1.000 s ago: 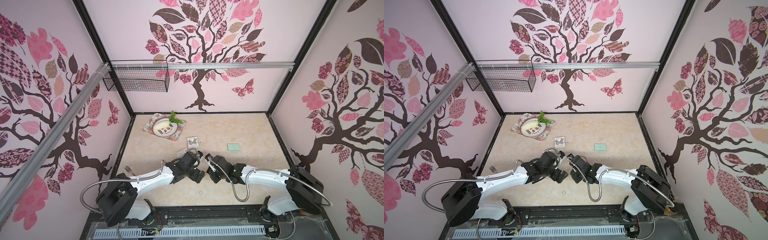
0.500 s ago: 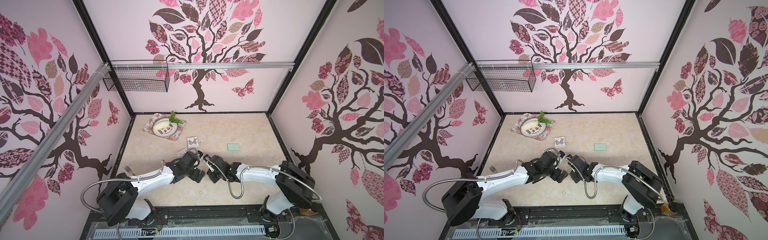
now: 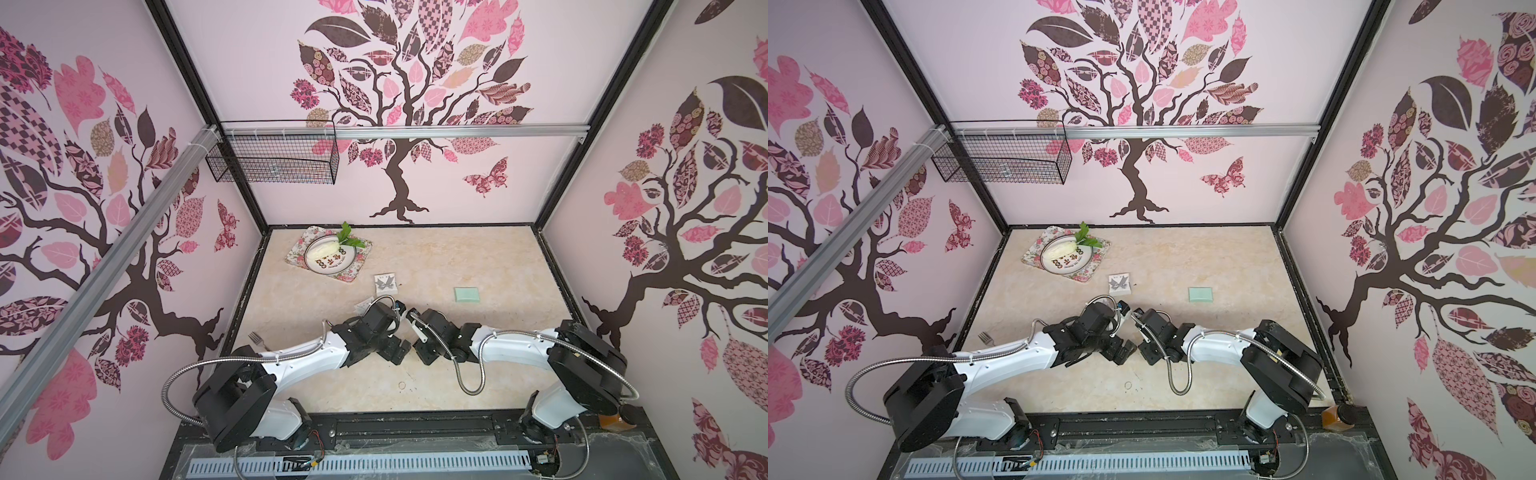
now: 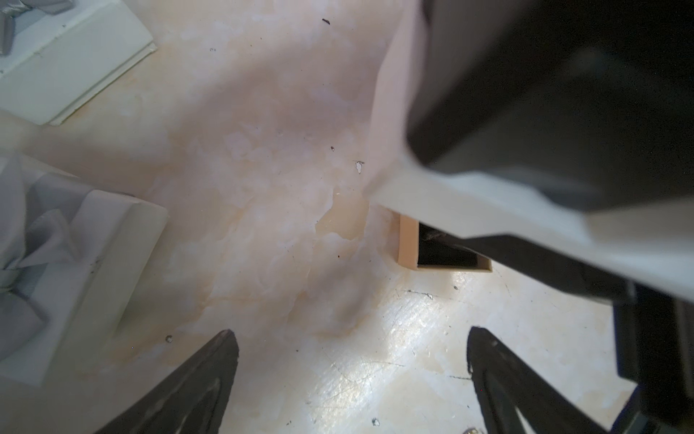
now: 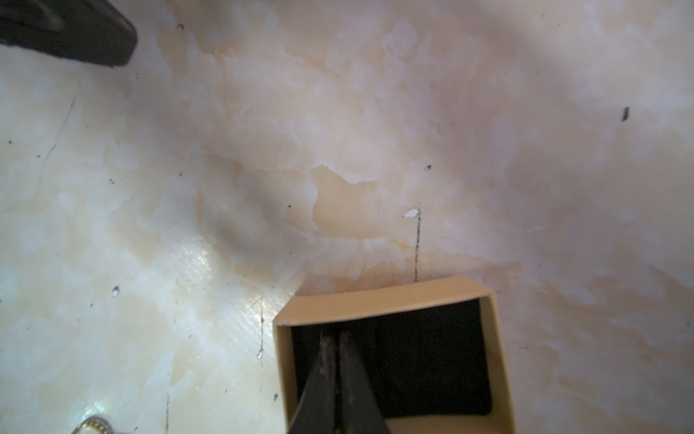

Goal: Take the rings out of the lift-off lid box
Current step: Take out the ring from the jewelry box.

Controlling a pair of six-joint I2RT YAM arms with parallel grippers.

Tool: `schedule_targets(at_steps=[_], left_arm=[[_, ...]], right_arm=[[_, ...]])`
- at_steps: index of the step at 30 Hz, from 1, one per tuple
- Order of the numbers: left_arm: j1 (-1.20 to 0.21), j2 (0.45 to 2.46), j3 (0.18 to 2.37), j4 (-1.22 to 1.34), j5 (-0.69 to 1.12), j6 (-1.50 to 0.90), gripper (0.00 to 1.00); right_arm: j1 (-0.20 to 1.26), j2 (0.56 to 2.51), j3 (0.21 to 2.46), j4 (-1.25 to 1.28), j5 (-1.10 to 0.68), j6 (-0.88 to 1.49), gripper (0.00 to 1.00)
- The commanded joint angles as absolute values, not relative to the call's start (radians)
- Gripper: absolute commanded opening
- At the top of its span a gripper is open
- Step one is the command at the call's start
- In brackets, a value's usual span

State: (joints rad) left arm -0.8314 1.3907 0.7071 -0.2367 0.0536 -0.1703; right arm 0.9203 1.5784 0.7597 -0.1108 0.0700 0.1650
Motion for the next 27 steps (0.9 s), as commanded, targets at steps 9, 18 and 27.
schedule_targets(at_steps=[9,18,27], left_arm=[[-0.827,1.465,0.722,-0.172,0.099,-0.185,0.98],[-0.827,1.541,0.734,-0.124,0.122,-0.192,0.98],[-0.827,1.569,0.741,-0.116,0.121,-0.193,0.98]], right_arm=[[0.915,1.54,0.779,-0.125,0.043,0.244,0.0],[0.915,1.511,0.757,-0.103,0.034,0.295,0.0],[0.916,1.486,0.746,-0.092,0.025,0.309,0.0]])
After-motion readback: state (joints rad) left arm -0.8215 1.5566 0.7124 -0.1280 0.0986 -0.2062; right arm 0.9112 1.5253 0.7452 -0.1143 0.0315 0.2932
